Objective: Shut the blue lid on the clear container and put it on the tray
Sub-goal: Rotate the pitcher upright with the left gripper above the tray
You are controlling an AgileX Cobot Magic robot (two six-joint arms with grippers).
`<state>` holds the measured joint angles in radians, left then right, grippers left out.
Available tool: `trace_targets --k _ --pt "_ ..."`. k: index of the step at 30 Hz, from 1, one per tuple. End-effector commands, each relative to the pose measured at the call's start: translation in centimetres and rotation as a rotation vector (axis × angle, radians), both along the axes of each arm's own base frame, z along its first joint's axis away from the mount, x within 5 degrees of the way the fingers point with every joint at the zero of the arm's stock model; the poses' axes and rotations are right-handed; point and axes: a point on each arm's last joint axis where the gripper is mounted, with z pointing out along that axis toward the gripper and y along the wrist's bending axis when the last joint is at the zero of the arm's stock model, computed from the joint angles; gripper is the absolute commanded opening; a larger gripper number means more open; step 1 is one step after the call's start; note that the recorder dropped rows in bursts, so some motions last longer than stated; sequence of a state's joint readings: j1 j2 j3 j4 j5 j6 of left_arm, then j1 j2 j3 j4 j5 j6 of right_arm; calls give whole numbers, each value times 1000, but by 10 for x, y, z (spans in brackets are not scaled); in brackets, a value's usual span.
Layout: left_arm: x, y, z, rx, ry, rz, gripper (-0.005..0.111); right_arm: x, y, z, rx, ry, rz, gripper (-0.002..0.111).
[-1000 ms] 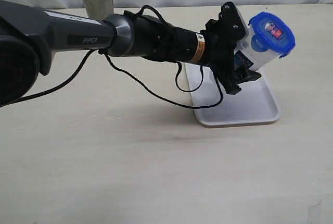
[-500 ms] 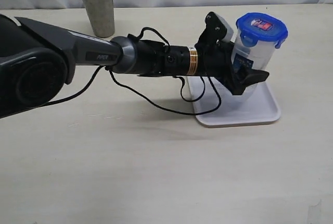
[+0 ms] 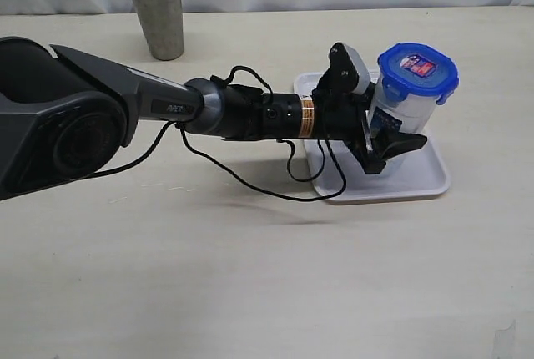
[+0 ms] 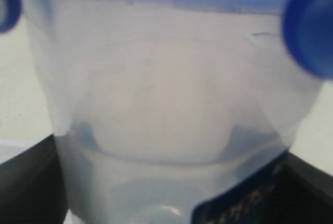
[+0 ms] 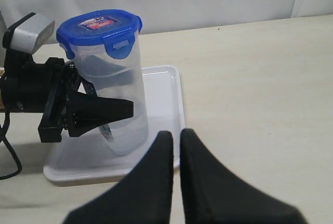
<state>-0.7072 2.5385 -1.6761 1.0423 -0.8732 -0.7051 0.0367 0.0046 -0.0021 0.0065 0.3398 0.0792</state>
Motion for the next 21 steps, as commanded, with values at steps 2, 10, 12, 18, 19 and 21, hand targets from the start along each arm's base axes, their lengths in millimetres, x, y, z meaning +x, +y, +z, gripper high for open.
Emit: trace_targets --k 2,10,12,18,19,21 --pt "4 1 7 -29 3 25 1 0 0 0 7 -3 -1 5" --pt "6 1 4 -6 7 43 76 0 0 0 7 -3 -1 5" --pt "6 1 4 -6 7 43 84 0 0 0 7 -3 -1 5" --pt "5 1 3 2 1 32 85 0 0 0 7 -3 -1 5" --pt "5 2 2 9 -3 25 85 0 0 0 7 -3 -1 5" --pt "6 5 1 24 1 14 85 0 0 0 7 -3 -1 5"
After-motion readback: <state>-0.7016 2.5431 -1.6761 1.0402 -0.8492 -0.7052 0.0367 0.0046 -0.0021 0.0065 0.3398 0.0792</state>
